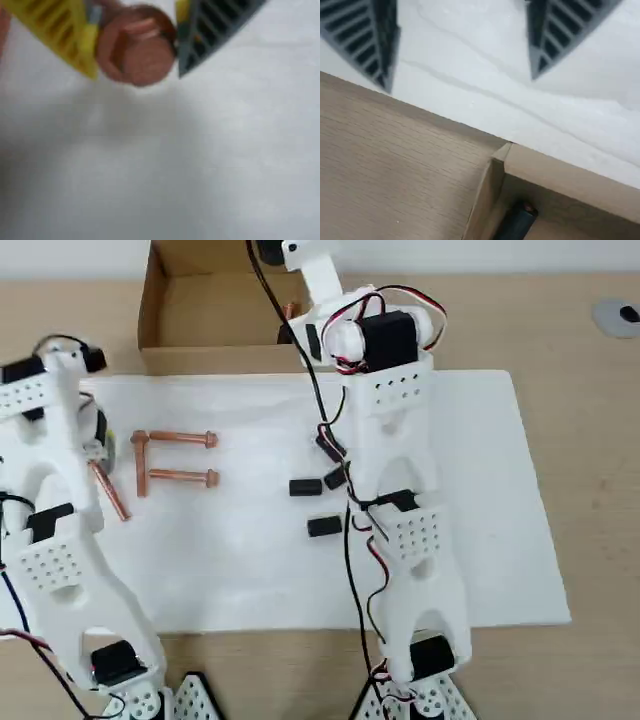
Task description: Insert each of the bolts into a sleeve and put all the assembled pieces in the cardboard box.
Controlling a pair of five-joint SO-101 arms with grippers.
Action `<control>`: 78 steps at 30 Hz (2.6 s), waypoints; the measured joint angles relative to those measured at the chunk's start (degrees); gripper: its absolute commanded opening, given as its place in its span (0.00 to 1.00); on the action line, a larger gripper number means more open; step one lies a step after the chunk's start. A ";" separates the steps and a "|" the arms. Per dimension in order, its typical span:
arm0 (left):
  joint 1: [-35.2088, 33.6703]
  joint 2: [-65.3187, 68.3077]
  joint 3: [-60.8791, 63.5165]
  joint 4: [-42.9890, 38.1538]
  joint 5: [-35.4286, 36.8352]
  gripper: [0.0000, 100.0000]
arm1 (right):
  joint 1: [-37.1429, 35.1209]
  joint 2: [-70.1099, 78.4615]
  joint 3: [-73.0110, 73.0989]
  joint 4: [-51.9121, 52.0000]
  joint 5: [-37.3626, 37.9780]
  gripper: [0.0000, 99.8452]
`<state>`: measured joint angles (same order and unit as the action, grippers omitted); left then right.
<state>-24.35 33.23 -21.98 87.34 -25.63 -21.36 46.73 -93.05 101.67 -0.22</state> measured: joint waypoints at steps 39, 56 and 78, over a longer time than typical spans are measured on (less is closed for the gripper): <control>1.41 -2.37 8.62 -7.12 35.87 0.09 | 0.00 0.00 0.00 0.00 0.00 0.21; 3.43 -5.10 17.67 -15.03 38.51 0.01 | 0.00 -0.35 5.27 0.00 0.00 0.21; 7.38 -49.85 42.73 -18.20 28.57 0.01 | -3.43 -44.92 90.11 -12.22 35.52 0.21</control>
<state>-16.97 -16.62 20.75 69.14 2.95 -24.79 1.80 -2.95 89.45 35.30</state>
